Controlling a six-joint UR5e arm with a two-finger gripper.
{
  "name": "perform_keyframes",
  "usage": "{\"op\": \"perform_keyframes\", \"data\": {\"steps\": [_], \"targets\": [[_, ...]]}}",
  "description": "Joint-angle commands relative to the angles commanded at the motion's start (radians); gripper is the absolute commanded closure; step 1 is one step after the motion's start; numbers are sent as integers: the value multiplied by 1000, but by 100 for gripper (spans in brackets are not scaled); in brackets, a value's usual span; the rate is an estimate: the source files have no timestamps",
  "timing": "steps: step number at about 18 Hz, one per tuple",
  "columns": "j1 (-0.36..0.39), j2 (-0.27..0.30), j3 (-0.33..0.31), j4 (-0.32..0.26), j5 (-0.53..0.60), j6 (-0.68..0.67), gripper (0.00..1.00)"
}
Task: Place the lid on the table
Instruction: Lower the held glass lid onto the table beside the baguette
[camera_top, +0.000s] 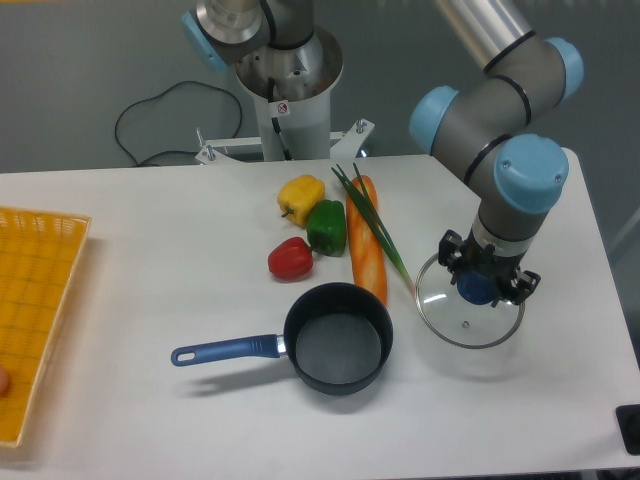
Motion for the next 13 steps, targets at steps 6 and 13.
{"op": "perform_keyframes", "data": {"steps": [6, 13], "targets": [[47, -18, 0, 31, -8, 63, 52], [75, -41, -8, 57, -8, 110, 52]]}}
